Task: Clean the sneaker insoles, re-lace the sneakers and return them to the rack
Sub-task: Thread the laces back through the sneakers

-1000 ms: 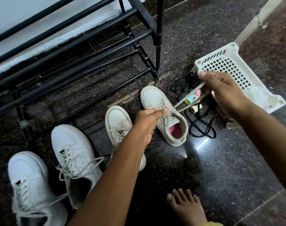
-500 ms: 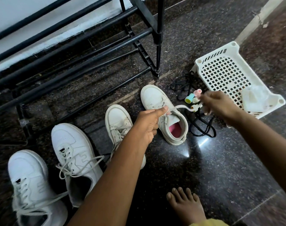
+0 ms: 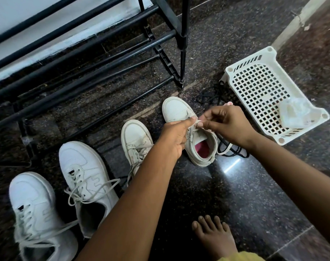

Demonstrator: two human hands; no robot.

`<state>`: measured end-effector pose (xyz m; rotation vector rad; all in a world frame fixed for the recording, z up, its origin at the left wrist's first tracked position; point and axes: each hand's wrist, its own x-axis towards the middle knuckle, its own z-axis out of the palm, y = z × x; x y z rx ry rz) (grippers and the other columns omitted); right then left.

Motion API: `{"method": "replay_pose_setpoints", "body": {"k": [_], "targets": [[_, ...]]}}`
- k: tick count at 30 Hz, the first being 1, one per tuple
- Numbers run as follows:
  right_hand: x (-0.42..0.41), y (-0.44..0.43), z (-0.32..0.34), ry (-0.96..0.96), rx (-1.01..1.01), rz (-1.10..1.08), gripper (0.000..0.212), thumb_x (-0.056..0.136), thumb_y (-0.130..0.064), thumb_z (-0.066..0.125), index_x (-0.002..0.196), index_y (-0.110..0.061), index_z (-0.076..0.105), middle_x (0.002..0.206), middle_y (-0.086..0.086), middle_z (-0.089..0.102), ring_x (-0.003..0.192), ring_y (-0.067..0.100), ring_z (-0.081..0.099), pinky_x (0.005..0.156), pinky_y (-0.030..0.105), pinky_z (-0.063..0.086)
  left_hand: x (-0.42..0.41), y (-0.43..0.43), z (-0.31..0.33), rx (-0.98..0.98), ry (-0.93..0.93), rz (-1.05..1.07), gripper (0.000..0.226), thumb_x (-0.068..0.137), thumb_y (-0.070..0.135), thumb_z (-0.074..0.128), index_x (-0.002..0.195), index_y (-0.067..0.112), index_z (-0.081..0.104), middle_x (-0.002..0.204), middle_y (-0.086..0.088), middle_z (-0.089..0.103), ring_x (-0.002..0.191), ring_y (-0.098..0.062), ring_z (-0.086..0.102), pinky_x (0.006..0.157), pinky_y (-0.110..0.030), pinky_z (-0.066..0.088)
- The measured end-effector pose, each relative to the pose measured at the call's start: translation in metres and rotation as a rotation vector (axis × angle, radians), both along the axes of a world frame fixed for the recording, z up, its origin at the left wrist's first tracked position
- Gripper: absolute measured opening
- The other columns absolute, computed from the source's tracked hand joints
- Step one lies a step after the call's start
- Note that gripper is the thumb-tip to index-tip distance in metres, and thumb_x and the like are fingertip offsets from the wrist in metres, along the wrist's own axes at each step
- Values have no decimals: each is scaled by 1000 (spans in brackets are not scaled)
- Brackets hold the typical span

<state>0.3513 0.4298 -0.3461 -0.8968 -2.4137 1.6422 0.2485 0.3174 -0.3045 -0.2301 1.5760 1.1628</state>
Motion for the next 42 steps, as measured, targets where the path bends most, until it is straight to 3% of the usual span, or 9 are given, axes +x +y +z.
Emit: {"method": "replay_pose_setpoints", "body": {"k": [3,5,7,9,15,23,30,35,42], "targets": [[0,4,-2,-28,84,16,2,84,-11,70,83,-12,71,74,3,69,66,8,61,68,25,52,-4,-1,-5,-14,-18,5,11,90,19,62,96,9,61,31,10,43,19,-1,29,26,-7,21],[0,10,-2,-45,109,18,8,86,-10,68,81,-16,68,70,-2,66,58,-2,55,59,13,45,-5,-2,-9,-3,13,20,23,89,18,64,106,3,64,64,0,67,30,-10,44,33,-6,36],[1,15,-2,-87,137,25,11,87,-7,65,80,-15,66,65,-9,62,52,-8,51,55,4,37,-6,-8,-15,-27,72,20,35,87,17,67,116,-1,62,102,-11,63,100,-22,54,79,-13,49],[2,21,-4,-129,190,29,8,86,-8,66,80,-13,66,60,-14,58,50,-9,50,52,4,35,-8,-16,-25,-64,172,-16,33,83,18,71,112,2,66,100,-1,65,68,12,41,91,-22,43],[7,36,-12,-222,264,34,8,84,-17,71,79,-12,69,72,-8,60,61,2,52,58,15,40,-15,-39,-56,-207,586,-284,15,75,33,77,68,23,69,62,8,63,62,-14,56,61,-24,42],[10,44,-30,-325,388,-1,13,85,-16,69,81,-3,70,75,-2,57,69,14,51,57,19,34,-20,-51,-57,-453,951,-630,17,84,40,66,75,26,68,65,9,60,57,-10,49,47,-23,27],[16,35,-41,-441,511,2,11,84,-19,66,84,-10,71,93,12,63,77,27,57,65,31,43,-10,-52,-66,-552,1202,-926,15,90,36,56,94,30,69,106,7,60,108,-19,46,88,-35,29],[12,24,-35,-315,374,150,35,84,-8,62,119,-12,64,114,7,67,98,20,61,85,29,46,6,-39,-69,-506,1218,-994,33,89,32,55,121,25,56,129,4,50,124,-22,36,106,-44,20],[7,12,-38,-209,406,201,13,86,-6,63,96,-9,71,95,4,68,83,15,59,72,23,38,25,-26,-69,-393,1246,-799,19,93,33,49,109,27,59,108,9,65,113,-18,43,107,-49,18]]}}
